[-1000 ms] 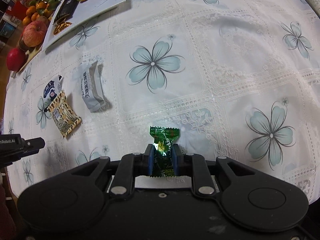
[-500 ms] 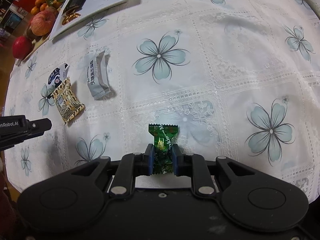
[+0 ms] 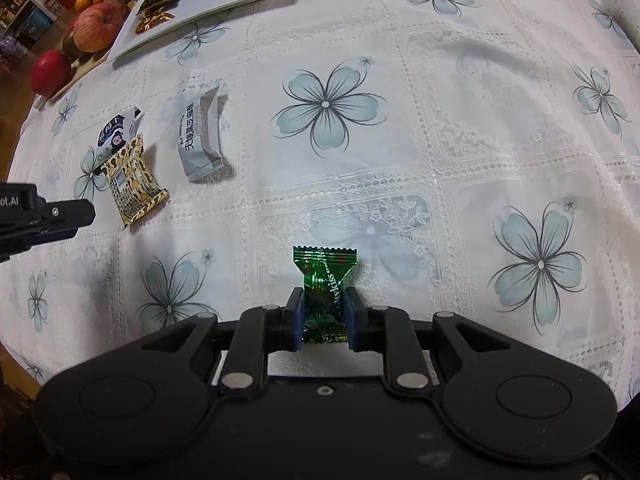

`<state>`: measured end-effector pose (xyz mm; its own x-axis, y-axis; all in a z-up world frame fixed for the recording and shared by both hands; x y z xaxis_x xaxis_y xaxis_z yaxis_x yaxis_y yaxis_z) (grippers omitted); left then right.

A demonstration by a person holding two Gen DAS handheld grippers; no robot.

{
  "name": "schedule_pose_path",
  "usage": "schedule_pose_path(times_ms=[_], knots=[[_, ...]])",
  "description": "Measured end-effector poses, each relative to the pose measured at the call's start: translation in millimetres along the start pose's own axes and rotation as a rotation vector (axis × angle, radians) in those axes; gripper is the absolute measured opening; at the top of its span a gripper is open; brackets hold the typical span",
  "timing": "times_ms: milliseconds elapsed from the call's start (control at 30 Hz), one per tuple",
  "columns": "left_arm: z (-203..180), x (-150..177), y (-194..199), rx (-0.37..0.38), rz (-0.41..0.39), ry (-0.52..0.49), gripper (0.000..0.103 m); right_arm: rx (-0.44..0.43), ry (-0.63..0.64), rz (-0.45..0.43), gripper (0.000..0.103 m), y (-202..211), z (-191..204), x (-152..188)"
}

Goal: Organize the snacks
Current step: 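Grasp the white sesame crisp packet with the left tool while the right tool holds the green candy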

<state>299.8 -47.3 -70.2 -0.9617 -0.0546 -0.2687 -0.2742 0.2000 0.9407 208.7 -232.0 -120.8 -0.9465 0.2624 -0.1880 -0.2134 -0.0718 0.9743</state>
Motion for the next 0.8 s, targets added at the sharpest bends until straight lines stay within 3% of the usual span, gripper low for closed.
schedule_pose_path(times_ms=[133,400,533,800], knots=[[-22,-8,2,0.010,0.015,-0.010,0.033,0.006,0.001,-0.015,0.019,5,-3,2],[-61,-22,-9,-0.002,0.026,-0.041,0.033,-0.103,-0.115,-0.055,0.019,37,-21,-13],[-71,-23,-27,-0.031,0.055,-0.039,0.033,-0.143,-0.160,-0.096,0.019,59,-31,-21],[-81,-31,-42,-0.071,0.029,-0.020,0.033,-0.201,-0.248,-0.184,0.019,95,-55,-38]])
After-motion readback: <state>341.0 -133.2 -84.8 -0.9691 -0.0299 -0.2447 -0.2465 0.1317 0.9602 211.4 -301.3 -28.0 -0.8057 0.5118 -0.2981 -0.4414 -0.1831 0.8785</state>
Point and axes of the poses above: each gripper's, at about its wrist camera, not at the fingertips, and y roughly against the way its jaws point, z to its left, x to its underside, the point moved 6 cm from there along -y, roughly the way its jaws point, and after that the axes turned 3 degrees about x, right-handed, at the moved point
